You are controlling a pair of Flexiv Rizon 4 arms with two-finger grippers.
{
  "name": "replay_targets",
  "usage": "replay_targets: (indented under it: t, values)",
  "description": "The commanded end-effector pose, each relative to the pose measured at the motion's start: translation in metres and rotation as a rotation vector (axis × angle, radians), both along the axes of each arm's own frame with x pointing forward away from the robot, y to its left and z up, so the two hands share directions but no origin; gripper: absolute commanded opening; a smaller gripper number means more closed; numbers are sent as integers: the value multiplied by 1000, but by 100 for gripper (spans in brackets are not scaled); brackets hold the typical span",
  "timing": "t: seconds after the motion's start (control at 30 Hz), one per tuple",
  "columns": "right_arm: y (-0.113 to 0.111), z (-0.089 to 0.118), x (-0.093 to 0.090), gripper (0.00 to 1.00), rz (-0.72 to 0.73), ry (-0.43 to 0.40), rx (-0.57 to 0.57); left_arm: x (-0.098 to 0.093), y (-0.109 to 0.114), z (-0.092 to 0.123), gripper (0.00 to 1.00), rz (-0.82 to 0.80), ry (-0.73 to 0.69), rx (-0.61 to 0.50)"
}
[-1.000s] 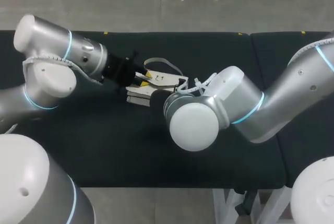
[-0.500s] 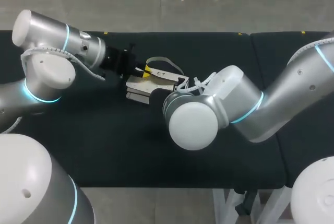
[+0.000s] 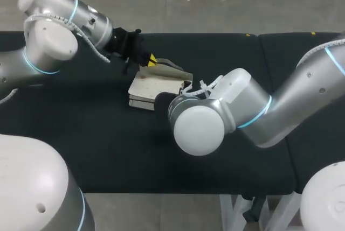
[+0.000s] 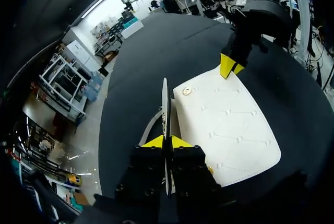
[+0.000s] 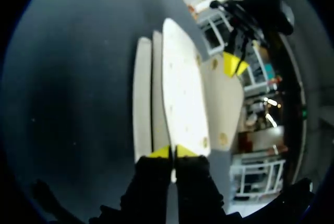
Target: Pick up the bag, open it, inspect its contents, close it, and place it on the opposite side
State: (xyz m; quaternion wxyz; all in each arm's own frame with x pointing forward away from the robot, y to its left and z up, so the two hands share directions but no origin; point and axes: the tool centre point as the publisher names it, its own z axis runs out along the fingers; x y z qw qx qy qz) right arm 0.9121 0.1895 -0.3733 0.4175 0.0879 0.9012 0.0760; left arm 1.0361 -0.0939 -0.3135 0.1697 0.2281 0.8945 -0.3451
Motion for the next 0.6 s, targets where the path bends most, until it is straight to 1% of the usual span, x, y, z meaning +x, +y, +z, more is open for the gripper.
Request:
replay_targets:
  t: [0.03,0.07,0.1,0.13,0.2,0.3,0.43,0.5,0.57,0.6]
  values:
    - [0,-2,-1,0,0,-5,1,0,2,-3,25,-25,5,14]
    - [0,-2,-1,0,0,-5,1,-2,3,-5,44,-24,-4,17]
    - [0,-2,-1,0,0,-5,1,-5,3,-7,56,-24,-14,22]
    - [0,-2,-1,0,0,-5,1,-8,4,-11,76,-24,-14,21]
    - [0,-2,-1,0,0,-5,1,-11,5,-17,90,-12,-33,25]
    - [0,-2,-1,0,0,-5,1,-14,5,-23,95,-8,-25,18]
    - [0,-2,-1,0,0,-5,1,-10,2,-30,97,3,-2,8]
    - [0,-2,-1,0,0,-5,1,-7,-1,-33,95,9,0,10]
    - [0,-2,-1,0,0,-5,1,-2,-4,-36,91,14,6,10]
    - [0,-2,-1,0,0,-5,1,2,-6,-38,86,22,15,8]
